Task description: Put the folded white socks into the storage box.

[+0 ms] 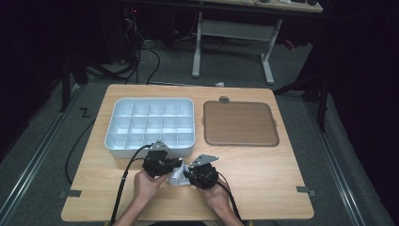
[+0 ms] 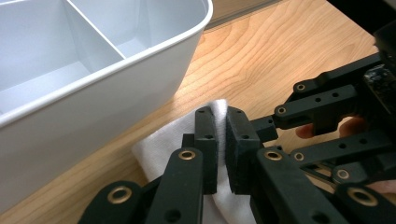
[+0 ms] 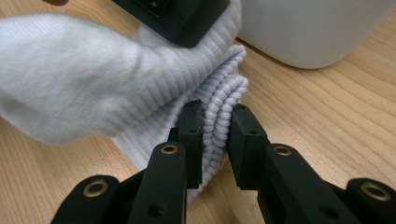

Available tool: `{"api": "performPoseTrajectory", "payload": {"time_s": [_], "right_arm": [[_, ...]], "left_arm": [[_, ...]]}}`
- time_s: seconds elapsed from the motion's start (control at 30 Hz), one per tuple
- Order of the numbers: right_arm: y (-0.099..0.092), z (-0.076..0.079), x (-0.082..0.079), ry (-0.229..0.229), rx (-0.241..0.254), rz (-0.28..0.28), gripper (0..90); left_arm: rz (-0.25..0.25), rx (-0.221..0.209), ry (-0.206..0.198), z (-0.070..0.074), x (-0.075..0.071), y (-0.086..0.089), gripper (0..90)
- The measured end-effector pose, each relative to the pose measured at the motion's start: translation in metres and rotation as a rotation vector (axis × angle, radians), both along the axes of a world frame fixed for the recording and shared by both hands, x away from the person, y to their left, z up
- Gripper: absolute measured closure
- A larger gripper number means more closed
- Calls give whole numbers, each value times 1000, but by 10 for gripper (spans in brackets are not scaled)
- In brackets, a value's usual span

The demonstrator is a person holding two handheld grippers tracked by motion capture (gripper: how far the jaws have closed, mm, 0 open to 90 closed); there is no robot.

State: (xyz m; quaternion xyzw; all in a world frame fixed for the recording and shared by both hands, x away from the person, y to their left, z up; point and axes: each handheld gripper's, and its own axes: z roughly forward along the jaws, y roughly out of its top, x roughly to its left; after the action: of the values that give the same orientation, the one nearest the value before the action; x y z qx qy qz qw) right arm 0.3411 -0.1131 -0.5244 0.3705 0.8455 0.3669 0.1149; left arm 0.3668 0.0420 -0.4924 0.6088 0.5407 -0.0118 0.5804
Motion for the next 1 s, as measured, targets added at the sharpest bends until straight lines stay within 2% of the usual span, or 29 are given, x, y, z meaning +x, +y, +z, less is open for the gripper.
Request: {"api": "performPoseTrajectory", "payload": {"time_s": [0.33, 0.47, 0.53, 1.0], "right_arm": [[4, 0, 5, -6, -8, 16, 774], [6, -2, 8, -9, 3, 23, 774], [7, -2, 8, -13, 3, 26, 774], [7, -1, 7, 0, 6, 18, 768]], "left_arm": [[9, -3, 16, -4, 6, 1, 849], [21, 18, 6, -6, 8, 4, 848], [21, 38, -12, -7, 6, 2, 848], [15, 70, 10, -16, 8, -3, 849]]}}
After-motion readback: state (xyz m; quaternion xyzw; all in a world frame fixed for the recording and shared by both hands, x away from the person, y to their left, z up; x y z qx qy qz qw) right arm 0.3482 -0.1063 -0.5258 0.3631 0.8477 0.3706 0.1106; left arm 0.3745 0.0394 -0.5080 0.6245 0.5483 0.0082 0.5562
